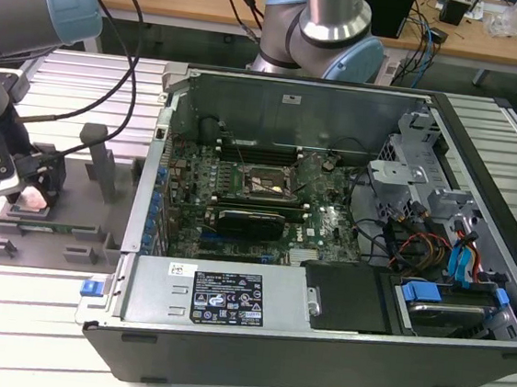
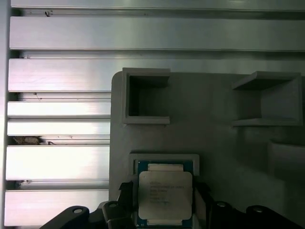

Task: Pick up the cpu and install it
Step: 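Pick up the cpu and move it towards the insertion slot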

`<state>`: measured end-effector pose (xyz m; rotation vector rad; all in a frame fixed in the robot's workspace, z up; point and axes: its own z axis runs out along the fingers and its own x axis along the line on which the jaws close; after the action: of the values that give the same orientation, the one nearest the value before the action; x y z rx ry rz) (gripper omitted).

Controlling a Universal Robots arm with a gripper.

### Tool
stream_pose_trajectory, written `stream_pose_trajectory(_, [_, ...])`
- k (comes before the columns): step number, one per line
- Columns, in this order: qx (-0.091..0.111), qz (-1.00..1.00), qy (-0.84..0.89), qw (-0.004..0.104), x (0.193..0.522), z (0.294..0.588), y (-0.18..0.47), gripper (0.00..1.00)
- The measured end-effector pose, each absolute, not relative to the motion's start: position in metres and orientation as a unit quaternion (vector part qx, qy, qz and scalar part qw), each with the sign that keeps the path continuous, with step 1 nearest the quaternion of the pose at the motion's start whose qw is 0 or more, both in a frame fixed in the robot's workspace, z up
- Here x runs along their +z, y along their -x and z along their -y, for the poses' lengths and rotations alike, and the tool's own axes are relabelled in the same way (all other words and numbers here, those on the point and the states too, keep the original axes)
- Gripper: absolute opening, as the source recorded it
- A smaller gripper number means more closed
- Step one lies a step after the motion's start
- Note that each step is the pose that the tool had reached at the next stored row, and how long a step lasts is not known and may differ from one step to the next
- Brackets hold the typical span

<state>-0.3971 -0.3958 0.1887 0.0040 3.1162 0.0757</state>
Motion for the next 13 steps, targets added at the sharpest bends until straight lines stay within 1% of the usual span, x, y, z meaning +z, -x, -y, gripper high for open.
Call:
stream_pose_trajectory(12, [0.024, -1.0, -0.001, 0.012, 0.1889, 0.3958, 0.3952, 0.62])
stream_pose_trajectory(13, [0.024, -1.0, -0.001, 0.012, 0.1889, 0.3958, 0.3952, 0.55])
